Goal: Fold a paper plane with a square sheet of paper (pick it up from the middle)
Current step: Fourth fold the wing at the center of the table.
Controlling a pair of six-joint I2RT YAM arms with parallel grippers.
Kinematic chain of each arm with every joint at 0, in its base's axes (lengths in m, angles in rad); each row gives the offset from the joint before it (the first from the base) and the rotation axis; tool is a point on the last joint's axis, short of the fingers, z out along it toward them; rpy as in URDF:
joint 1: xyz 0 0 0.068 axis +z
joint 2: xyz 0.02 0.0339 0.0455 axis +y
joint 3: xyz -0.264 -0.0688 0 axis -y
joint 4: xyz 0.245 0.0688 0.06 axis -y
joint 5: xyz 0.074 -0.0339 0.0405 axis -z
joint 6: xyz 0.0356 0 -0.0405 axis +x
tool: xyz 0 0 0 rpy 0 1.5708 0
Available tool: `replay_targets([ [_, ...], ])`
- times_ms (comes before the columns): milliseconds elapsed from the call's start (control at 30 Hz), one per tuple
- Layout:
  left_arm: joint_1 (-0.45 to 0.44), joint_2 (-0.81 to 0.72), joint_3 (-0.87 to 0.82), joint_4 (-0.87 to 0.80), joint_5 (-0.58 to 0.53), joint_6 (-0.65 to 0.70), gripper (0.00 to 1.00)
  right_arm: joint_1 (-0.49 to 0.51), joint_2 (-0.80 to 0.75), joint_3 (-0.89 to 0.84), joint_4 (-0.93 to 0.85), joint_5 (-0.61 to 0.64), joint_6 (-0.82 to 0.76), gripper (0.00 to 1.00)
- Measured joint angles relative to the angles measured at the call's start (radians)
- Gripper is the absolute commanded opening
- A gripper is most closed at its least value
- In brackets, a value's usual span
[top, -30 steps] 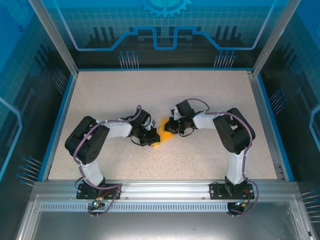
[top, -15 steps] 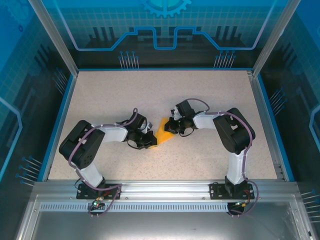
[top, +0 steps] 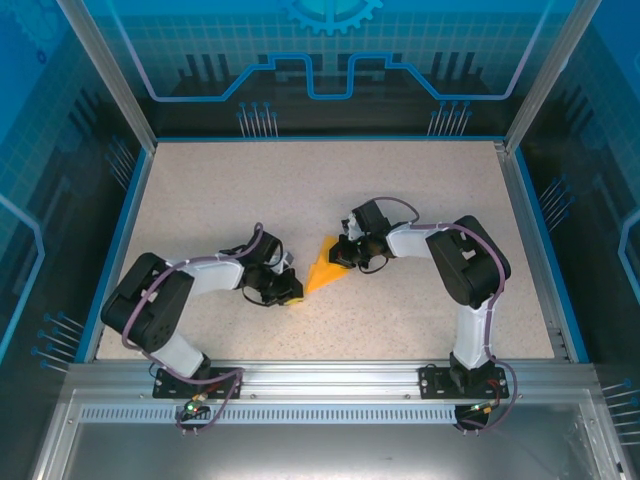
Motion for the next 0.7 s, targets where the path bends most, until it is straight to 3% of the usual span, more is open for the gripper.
replay_targets([
  [233, 0.000, 0.008, 0.118, -0.013, 0.001, 0.001, 0.14, 0.000, 0.000, 0.000, -0.001, -0.001, -0.009, 0.04],
  [700, 0.000, 0.248, 0.232, 0.077, 0.012, -0.003, 0.15, 0.000, 0.000, 0.002, -0.003, -0.002, -0.011, 0.04],
])
